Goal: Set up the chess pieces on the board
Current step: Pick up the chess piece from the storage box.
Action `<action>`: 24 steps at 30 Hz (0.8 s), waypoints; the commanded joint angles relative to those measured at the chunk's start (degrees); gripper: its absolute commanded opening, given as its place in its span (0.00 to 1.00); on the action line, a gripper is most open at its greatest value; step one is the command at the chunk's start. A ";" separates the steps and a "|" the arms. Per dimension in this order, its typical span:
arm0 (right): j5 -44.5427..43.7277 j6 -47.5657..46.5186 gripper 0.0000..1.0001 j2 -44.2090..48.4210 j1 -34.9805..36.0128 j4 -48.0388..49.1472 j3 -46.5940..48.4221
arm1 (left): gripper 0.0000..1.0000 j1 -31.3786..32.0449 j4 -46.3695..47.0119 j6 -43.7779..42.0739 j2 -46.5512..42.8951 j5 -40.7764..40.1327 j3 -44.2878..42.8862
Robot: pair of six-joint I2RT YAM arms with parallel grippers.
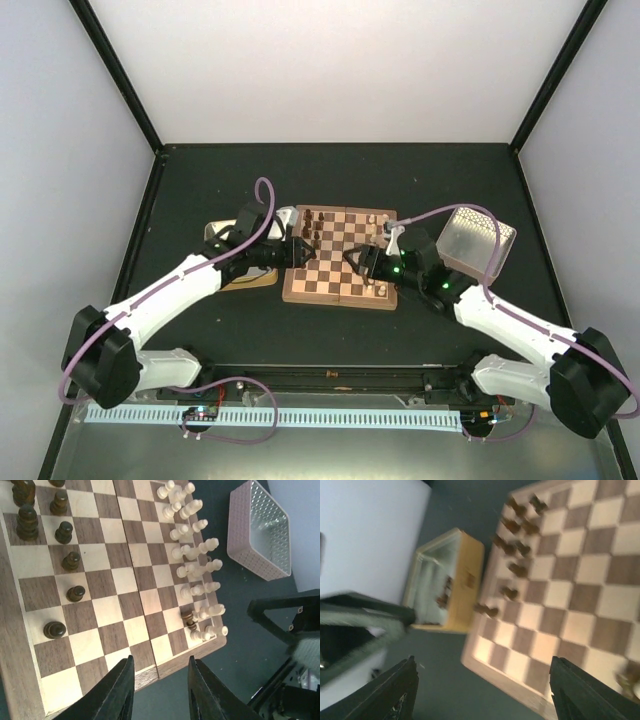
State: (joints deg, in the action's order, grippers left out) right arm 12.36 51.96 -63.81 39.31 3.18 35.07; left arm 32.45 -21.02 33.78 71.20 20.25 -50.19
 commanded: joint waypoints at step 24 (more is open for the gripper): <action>-10.28 -36.09 0.62 -17.09 39.13 -31.96 9.79 | 0.35 1.20 -4.15 -1.18 -5.28 -9.75 3.94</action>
State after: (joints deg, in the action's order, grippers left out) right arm 5.34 20.71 -77.76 74.26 -24.84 42.87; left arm 33.45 -24.45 32.97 67.99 11.64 -47.05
